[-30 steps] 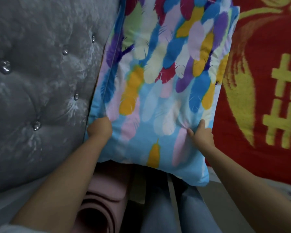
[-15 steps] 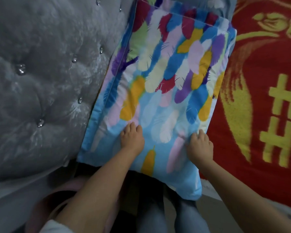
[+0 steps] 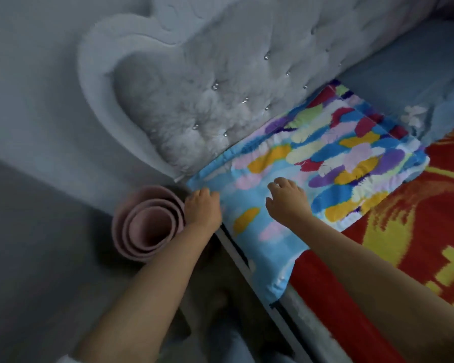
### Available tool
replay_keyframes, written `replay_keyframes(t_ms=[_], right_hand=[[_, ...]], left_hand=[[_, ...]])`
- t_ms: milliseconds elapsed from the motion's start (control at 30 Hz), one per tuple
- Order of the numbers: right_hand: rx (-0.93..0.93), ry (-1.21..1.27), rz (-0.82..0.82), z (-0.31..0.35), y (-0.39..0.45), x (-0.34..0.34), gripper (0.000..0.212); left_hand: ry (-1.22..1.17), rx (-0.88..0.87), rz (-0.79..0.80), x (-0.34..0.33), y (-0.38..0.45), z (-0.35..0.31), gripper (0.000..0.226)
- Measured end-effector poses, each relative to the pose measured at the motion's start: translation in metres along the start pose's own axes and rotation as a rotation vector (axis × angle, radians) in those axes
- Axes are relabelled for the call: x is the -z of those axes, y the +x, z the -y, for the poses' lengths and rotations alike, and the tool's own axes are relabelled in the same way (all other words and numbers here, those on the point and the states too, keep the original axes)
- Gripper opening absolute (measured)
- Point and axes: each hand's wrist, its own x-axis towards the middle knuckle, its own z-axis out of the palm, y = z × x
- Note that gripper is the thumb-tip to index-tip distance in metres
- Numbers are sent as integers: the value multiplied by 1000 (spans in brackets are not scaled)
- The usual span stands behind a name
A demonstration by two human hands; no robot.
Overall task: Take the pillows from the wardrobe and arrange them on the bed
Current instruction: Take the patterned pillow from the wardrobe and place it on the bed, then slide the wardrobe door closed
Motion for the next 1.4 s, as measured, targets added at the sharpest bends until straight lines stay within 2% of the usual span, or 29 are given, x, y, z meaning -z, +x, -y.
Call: replay_keyframes(t_ms=[267, 467, 667, 833, 1067, 1300, 1400], right_hand=[[507, 1, -10, 153, -114, 25, 30], [848, 31, -51, 247, -247, 15, 35], [1038, -3, -14, 321, -391, -12, 37], [1217, -6, 31, 406, -473, -47, 37], [1465, -82, 69, 559, -530, -94, 37], [1672, -196, -82, 768, -559, -108, 33], [1751, -192, -221, 842, -580, -119, 31]], left_hand=[[-78, 411, -154, 41, -209, 92, 31], [1, 514, -281, 54, -395, 127, 22], [25, 741, -265, 37, -572, 176, 23], [19, 975, -215, 16, -692, 241, 26], [-10, 1237, -170, -5, -799, 350, 26], [15, 1396, -207, 5, -859, 506, 28], [21, 1432, -236, 9, -879, 564, 29]])
